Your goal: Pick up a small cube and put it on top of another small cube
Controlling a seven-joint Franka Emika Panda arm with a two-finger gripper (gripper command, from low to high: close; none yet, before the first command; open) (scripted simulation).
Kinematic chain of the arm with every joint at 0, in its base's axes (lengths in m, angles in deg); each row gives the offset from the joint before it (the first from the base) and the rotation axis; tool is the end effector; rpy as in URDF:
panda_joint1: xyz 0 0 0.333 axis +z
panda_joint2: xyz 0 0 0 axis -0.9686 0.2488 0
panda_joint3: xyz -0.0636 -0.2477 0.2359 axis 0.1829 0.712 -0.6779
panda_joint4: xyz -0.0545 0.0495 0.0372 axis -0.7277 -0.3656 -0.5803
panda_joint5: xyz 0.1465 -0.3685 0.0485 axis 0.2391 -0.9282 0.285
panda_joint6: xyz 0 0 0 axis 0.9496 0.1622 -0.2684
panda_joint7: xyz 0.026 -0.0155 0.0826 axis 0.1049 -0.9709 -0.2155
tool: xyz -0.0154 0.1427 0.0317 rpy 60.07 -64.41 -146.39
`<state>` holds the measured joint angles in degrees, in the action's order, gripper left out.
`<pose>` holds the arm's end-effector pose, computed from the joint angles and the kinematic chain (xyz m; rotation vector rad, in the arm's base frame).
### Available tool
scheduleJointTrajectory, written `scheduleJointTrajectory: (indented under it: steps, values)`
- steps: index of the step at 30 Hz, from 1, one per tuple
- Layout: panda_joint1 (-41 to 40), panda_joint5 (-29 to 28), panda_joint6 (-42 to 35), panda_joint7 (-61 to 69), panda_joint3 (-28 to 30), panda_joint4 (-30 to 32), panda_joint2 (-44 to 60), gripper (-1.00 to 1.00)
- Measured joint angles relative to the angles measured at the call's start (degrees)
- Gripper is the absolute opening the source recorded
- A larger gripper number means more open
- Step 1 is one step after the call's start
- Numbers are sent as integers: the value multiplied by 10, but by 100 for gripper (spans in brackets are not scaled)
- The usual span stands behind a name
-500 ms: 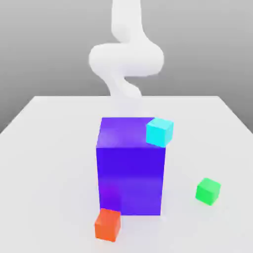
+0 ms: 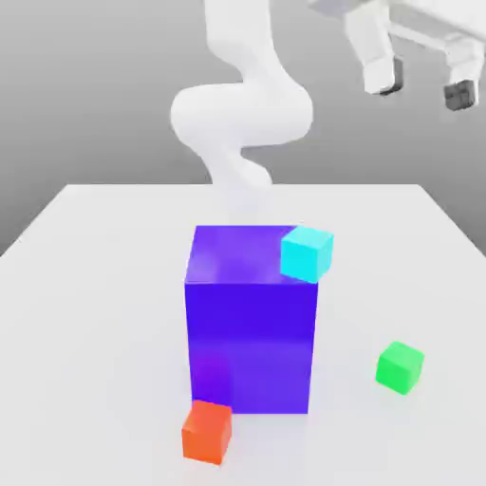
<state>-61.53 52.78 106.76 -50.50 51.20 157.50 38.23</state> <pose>0.5410 0.1447 0.5182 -2.9885 -0.0896 -0.6320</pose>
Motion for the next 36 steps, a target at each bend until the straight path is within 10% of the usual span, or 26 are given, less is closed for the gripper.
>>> scheduleJointTrajectory:
  steps: [23,24,36]
  values:
    - [97,-88,100,331,-73,-132,481,0]
    - [99,-90,109,330,-70,-135,494,-100]
    - [97,-83,61,327,-77,-95,406,-100]
